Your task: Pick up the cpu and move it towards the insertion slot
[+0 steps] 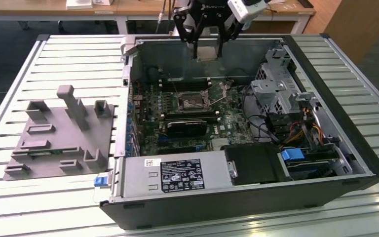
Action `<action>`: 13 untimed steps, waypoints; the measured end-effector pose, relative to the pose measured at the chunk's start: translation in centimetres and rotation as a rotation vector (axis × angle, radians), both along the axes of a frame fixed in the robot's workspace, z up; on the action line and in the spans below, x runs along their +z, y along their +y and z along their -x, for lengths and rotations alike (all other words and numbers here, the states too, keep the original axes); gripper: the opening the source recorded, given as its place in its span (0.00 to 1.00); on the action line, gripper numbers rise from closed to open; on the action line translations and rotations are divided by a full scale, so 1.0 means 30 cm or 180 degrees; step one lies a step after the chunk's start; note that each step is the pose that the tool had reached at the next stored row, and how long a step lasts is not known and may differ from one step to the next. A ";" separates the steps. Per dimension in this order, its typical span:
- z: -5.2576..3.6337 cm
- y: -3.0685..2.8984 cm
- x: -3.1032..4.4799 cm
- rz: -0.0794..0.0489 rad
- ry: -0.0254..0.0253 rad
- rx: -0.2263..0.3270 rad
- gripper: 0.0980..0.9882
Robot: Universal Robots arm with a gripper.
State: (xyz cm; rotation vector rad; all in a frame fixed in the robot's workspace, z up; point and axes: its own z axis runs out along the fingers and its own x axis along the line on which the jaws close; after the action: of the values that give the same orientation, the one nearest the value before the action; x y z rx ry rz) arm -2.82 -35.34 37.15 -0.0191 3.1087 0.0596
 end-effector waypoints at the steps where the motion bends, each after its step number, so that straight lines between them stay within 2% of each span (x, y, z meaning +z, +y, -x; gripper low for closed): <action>1: 0.000 0.009 -0.001 0.0000 0.0000 0.0000 0.50; 3: 0.000 0.027 -0.003 0.0000 0.0000 0.0000 0.50; 4: -0.001 0.062 -0.007 0.0000 0.0000 0.0000 0.50; 5: -0.001 0.070 -0.008 0.0000 0.0000 0.0000 0.50; 9: -0.002 0.094 -0.011 0.0000 0.0000 0.0000 0.50; 13: -0.002 0.096 -0.011 0.0000 0.0000 0.0000 0.50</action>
State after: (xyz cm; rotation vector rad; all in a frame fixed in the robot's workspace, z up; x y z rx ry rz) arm -2.76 -32.47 36.83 -0.0193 3.1087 0.0596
